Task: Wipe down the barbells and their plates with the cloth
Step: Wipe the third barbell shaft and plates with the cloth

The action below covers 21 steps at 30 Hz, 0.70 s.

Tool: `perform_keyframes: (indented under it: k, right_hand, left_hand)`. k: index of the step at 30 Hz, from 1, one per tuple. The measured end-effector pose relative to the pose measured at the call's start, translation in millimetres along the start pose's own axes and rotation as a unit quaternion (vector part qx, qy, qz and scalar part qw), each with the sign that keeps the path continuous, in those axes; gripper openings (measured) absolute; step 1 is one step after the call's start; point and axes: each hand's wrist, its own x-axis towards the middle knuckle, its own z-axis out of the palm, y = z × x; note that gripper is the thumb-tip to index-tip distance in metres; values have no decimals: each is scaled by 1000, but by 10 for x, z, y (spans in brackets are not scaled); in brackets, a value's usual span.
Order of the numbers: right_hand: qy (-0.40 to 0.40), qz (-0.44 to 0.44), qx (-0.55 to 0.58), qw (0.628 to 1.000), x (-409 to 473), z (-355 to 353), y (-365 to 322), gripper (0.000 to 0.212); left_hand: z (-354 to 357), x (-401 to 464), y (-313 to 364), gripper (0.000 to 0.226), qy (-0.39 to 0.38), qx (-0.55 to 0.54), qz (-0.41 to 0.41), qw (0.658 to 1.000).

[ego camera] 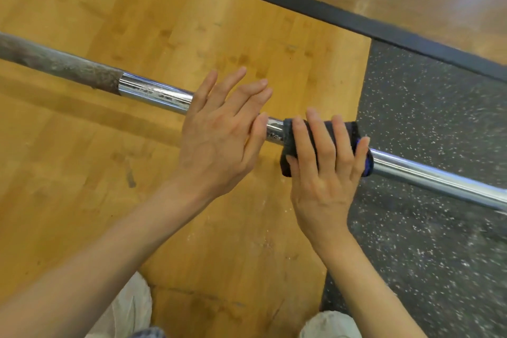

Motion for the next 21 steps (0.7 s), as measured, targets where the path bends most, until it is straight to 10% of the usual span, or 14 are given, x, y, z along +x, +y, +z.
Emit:
perform_keyframes:
  k: [7, 12, 21]
  right_hand:
    - [11, 115, -20, 993, 6, 49, 245, 46]
    - [-37, -22, -26, 999, 232, 192, 151, 70]
    - [-69, 68, -4, 995, 495, 200, 8, 54]
  left_hand:
    - [57, 241, -76, 44, 3, -20, 7, 1000]
    - [85, 402, -112, 48, -22, -13, 9, 1000]
    - [147, 635, -224, 52, -20, -9, 41, 999]
